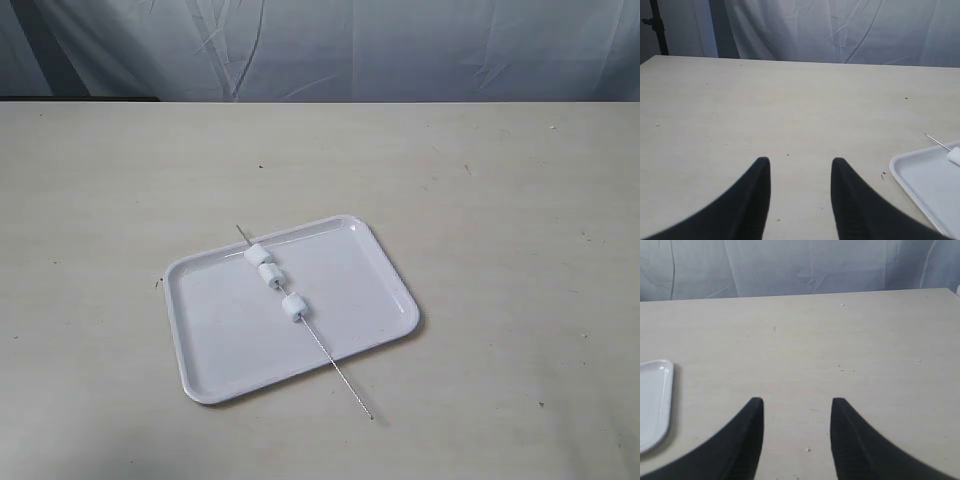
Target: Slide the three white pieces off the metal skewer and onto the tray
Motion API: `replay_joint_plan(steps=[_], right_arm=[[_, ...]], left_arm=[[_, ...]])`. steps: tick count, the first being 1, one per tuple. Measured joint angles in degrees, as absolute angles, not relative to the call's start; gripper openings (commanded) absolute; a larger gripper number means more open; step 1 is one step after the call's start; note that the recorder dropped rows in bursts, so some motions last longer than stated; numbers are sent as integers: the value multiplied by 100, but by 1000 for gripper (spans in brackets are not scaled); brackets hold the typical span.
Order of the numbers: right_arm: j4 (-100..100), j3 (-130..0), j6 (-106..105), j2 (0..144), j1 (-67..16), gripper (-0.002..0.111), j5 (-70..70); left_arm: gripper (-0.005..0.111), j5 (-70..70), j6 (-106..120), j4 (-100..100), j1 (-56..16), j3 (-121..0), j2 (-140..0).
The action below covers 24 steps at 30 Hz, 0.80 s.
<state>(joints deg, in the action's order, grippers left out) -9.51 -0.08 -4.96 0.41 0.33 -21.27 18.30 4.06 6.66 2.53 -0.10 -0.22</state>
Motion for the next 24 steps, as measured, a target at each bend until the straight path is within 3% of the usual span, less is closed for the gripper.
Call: replay_joint_plan(steps=[15, 24], right_arm=[[-951, -8, -496, 41, 33, 41, -2127], [-951, -8, -496, 41, 33, 41, -2127]], left_arm=[[39, 1784, 406, 662, 253, -10, -22], [39, -82, 396, 1576, 253, -10, -22]])
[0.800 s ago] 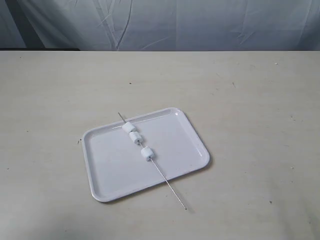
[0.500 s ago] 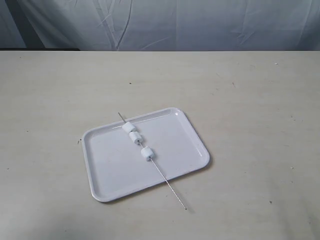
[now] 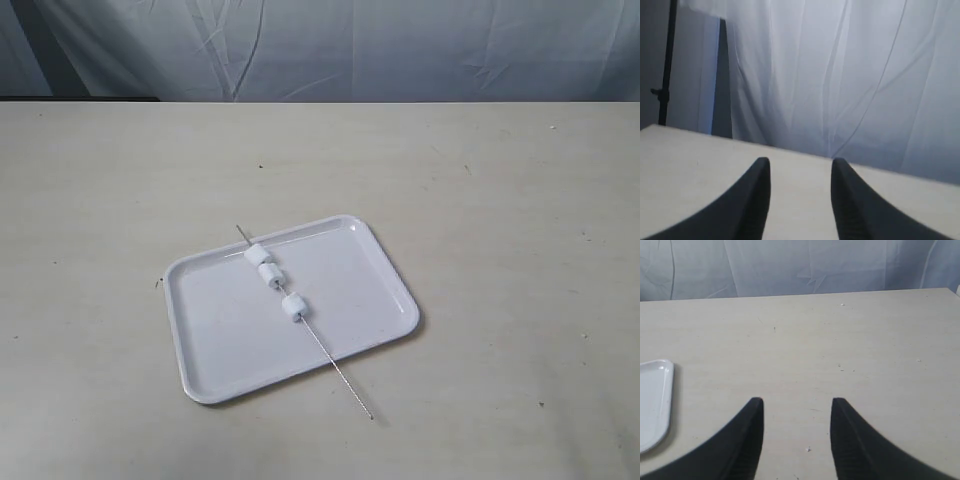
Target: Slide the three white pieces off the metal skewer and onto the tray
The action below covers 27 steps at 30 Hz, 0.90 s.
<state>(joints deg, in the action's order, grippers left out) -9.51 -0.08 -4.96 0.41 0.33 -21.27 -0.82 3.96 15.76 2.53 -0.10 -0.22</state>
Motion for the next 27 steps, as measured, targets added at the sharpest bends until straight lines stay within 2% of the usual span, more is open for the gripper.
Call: replay_joint_plan(steps=[6, 27], right_arm=[[-951, -8, -496, 41, 33, 41, -2127], [-951, -8, -496, 41, 33, 41, -2127]], left_arm=[[39, -792, 396, 1768, 253, -10, -22], [39, -1118, 145, 1827, 253, -10, -22]])
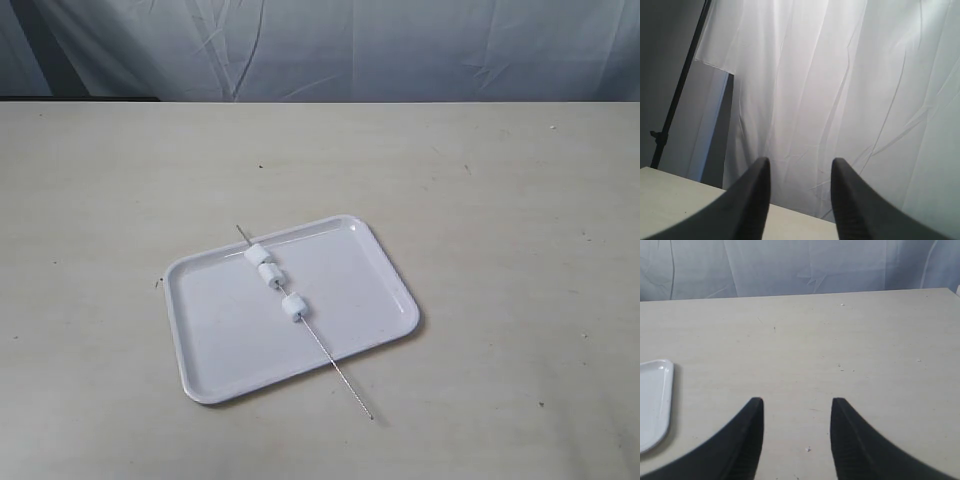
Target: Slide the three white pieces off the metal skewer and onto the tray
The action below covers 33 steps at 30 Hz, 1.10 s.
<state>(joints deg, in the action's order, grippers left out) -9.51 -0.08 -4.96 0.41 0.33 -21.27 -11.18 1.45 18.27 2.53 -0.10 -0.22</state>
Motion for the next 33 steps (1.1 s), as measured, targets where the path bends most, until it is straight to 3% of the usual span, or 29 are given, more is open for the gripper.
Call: replay_joint_plan(steps=[16, 33], right_arm=[[-1013, -8, -478, 41, 33, 41, -1766], [-6482, -8, -244, 39, 33, 41, -839]], left_arm=[[39, -1127, 145, 1827, 253, -10, -22], [39, -836, -1162, 1770, 253, -236, -22]])
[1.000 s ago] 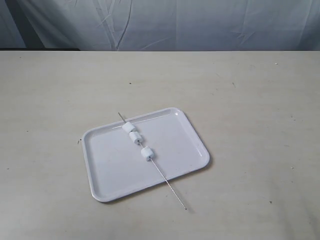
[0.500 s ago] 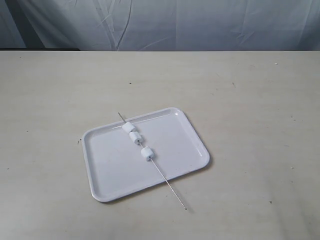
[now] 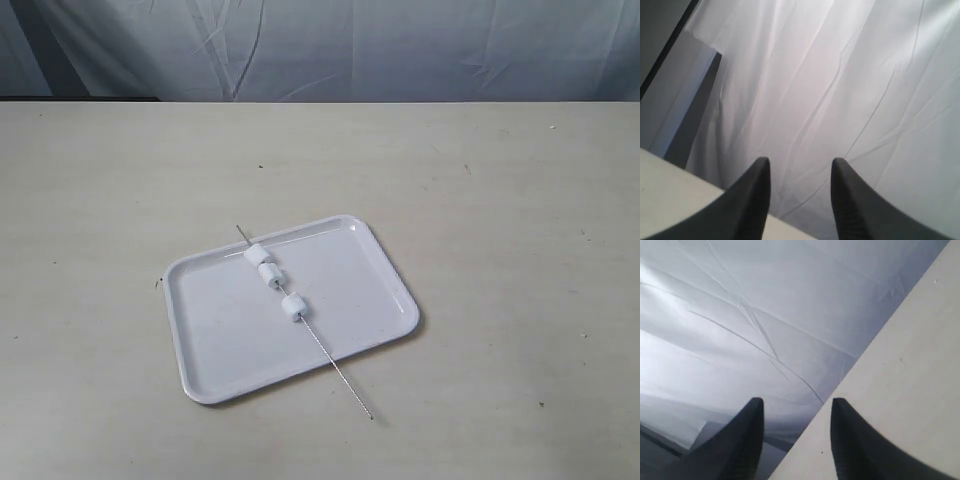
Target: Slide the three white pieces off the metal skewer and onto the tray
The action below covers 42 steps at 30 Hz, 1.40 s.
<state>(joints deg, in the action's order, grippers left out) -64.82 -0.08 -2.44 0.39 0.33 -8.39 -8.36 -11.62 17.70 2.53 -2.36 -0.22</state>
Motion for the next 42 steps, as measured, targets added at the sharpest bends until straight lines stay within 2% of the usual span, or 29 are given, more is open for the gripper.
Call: replay_joint_plan(steps=[6, 10, 15, 19, 26, 28, 34, 37, 42], right_arm=[[-6574, -8, -242, 39, 33, 41, -89], [-6507, -154, -231, 29, 33, 41, -269], [-5816, -710, -1031, 29, 33, 41, -1041], [-5694, -1209, -2072, 383, 33, 41, -1709], [-5643, -2024, -2925, 1832, 33, 41, -2478], [-5643, -2349, -3154, 2421, 33, 41, -2874], [-5631, -3348, -3772, 4438, 33, 45, -4561], [-5605, -3772, -4016, 5380, 33, 51, -5043], [-5419, -4220, -4278, 6780, -460, 52, -5377]], left_arm=[[39, -2070, -1174, 1473, 253, -397, -22], [39, -1707, -1684, 428, 253, -824, -36], [39, -1340, -3765, -2277, 253, -1378, -745], [39, -1815, -5902, -4864, 212, -1833, -1756], [39, -2947, -9474, -8987, -221, -2781, -4162], [39, -3291, -10029, -9521, -245, -2954, -4729], [44, -3828, -10485, -9955, -275, -3101, -6008], [44, -4027, -10606, -9975, -275, -3115, -6541], [46, -4395, -10794, -9997, -279, -3119, -7552]])
